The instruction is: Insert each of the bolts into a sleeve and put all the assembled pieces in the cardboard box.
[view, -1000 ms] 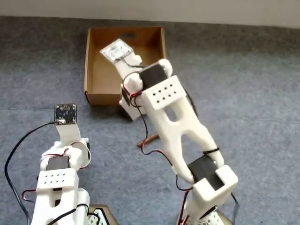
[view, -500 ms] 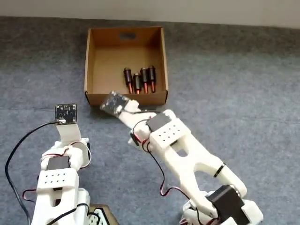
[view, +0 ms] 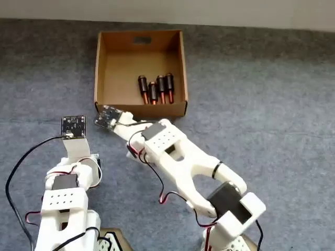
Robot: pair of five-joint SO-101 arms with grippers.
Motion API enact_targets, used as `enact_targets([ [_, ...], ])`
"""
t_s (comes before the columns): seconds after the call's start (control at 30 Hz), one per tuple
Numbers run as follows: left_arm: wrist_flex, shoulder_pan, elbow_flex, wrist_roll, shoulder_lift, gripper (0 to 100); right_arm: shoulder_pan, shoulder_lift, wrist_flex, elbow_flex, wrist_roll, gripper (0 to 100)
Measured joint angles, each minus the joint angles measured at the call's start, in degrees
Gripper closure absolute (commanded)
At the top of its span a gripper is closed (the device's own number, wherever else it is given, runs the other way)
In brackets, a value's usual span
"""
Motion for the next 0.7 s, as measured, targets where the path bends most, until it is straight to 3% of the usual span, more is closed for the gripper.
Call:
enact_targets([
  [0.47, 0.0, -0.1, 0.0, 0.0, 0.0, 99, 0.0, 6.4, 0.0, -7.6, 0.0, 82.8],
  [0.7, 0.0, -6.4, 0.0, 0.0, 0.0, 99, 0.0, 10.1, 0.0, -10.6, 0.0, 82.8],
])
